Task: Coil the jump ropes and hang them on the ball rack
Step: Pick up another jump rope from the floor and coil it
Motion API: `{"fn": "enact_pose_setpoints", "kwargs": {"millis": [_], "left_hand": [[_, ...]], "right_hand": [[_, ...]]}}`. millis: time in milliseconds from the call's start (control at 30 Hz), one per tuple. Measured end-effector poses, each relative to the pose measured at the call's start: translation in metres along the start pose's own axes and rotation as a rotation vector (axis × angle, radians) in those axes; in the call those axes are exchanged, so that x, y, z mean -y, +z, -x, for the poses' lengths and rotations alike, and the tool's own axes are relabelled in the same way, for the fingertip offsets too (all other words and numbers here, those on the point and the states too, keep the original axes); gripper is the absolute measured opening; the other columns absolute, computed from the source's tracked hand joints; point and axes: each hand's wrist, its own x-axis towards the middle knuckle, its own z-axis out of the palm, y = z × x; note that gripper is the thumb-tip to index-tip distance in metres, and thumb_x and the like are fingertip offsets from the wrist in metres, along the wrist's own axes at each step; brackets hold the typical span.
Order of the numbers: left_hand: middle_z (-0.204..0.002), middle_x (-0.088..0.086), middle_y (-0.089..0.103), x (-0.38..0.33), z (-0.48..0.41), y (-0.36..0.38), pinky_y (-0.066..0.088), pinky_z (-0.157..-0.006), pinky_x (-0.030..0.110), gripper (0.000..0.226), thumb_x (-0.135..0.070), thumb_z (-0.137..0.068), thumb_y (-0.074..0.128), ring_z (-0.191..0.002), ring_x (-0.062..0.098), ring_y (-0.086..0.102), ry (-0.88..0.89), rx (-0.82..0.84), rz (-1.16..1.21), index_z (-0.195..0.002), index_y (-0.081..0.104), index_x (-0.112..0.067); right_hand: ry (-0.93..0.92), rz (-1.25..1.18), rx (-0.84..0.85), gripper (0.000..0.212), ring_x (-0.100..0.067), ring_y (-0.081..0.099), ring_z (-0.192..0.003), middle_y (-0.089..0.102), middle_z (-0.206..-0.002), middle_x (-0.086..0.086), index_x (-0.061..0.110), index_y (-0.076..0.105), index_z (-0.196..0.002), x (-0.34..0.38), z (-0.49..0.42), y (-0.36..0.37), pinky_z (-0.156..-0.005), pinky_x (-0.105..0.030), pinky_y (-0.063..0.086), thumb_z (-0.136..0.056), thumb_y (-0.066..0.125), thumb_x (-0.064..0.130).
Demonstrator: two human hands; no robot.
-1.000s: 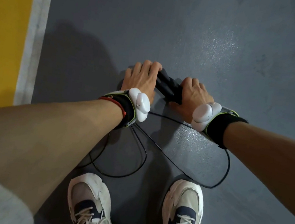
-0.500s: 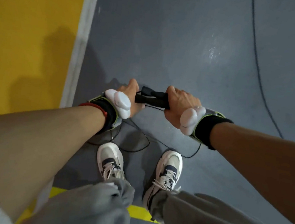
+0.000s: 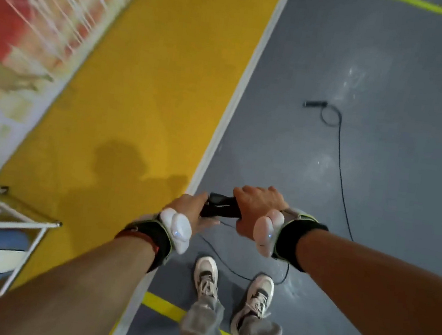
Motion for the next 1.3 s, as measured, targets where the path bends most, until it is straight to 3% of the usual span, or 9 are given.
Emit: {"fn": "enact_pose_setpoints", "kwargs": {"millis": [233,433,533,700,833,933,1000,1167,1300], "left_hand": [[-0.116,0.012,0.066,-0.013,0.123,-0.119,0.048,-0.071,0.036,0.046,-0.037,-0.093,0.066,-0.09,0.029,0.062,-0.096,-0.149,-0.034,-0.129,0.05,-0.012],[-0.104,0.011,0.064,-0.028,0.231,-0.16,0.053,-0.08,0.046,0.026,-0.035,-0.094,0.066,-0.087,0.032,0.062,-0.296,-0.321,-0.009,-0.101,0.048,-0.018],[-0.101,0.006,0.064,-0.035,0.27,-0.164,0.054,-0.082,0.05,0.033,-0.048,-0.086,0.067,-0.086,0.03,0.063,-0.422,-0.37,0.036,-0.103,0.052,-0.024],[-0.097,0.007,0.066,-0.063,0.352,-0.146,0.052,-0.084,0.05,0.051,-0.043,-0.082,0.077,-0.092,0.032,0.067,-0.577,-0.421,0.353,-0.124,0.052,-0.027],[-0.08,0.007,0.058,-0.07,0.404,-0.129,0.046,-0.072,0.04,0.027,-0.034,-0.093,0.068,-0.069,0.026,0.055,-0.62,-0.535,0.632,-0.111,0.058,-0.017],[-0.078,0.011,0.055,-0.073,0.439,-0.129,0.048,-0.069,0.038,0.04,-0.044,-0.099,0.055,-0.063,0.026,0.052,-0.692,-0.66,0.922,-0.118,0.056,-0.009],[-0.068,0.009,0.047,-0.076,0.466,-0.129,0.046,-0.058,0.034,0.042,-0.052,-0.1,0.047,-0.054,0.024,0.046,-0.731,-0.723,0.972,-0.115,0.053,-0.013],[-0.06,0.005,0.031,-0.081,0.529,-0.128,0.058,-0.066,0.037,0.042,-0.056,-0.098,0.048,-0.046,0.02,0.033,-0.691,-0.85,1.04,-0.094,0.053,-0.014],[-0.063,0.008,0.05,-0.072,0.573,-0.112,0.06,-0.071,0.043,0.048,-0.053,-0.099,0.047,-0.049,0.021,0.049,-0.69,-0.931,1.164,-0.111,0.054,-0.007]], "right_hand": [[-0.154,-0.054,-0.118,0.036,-0.029,0.059,-0.104,0.059,-0.111,0.0,0.021,0.047,-0.109,0.086,0.042,-0.114,-0.073,-0.035,0.042,-0.078,0.064,0.027],[-0.334,-0.078,-0.191,0.023,-0.029,0.061,-0.075,0.058,-0.085,0.003,0.021,0.04,-0.092,0.139,0.084,-0.17,-0.065,-0.037,0.05,-0.08,0.057,0.03],[-0.438,-0.023,-0.277,0.019,-0.03,0.061,-0.07,0.058,-0.08,0.004,0.02,0.041,-0.092,0.155,0.097,-0.18,-0.06,-0.035,0.048,-0.082,0.055,0.028],[-0.686,0.134,-0.207,0.019,-0.03,0.058,-0.065,0.058,-0.081,0.0,0.019,0.04,-0.097,0.188,0.131,-0.193,-0.056,-0.035,0.045,-0.088,0.055,0.028],[-0.796,0.228,-0.187,0.013,-0.027,0.049,-0.061,0.058,-0.083,-0.002,0.02,0.04,-0.097,0.224,0.16,-0.202,-0.053,-0.031,0.037,-0.092,0.051,0.024],[-0.912,0.273,-0.234,0.012,-0.026,0.048,-0.061,0.06,-0.087,-0.004,0.018,0.043,-0.099,0.25,0.183,-0.212,-0.053,-0.032,0.036,-0.091,0.051,0.022],[-0.972,0.286,-0.251,0.011,-0.027,0.051,-0.063,0.057,-0.086,-0.003,0.02,0.042,-0.098,0.271,0.203,-0.221,-0.056,-0.034,0.039,-0.091,0.051,0.023],[-1.057,0.324,-0.326,0.008,-0.031,0.058,-0.076,0.058,-0.09,-0.003,0.022,0.044,-0.099,0.322,0.257,-0.242,-0.064,-0.04,0.049,-0.095,0.051,0.024],[-1.089,0.378,-0.396,0.017,-0.03,0.056,-0.085,0.061,-0.103,-0.004,0.024,0.052,-0.11,0.354,0.277,-0.237,-0.073,-0.044,0.053,-0.093,0.054,0.025]]}}
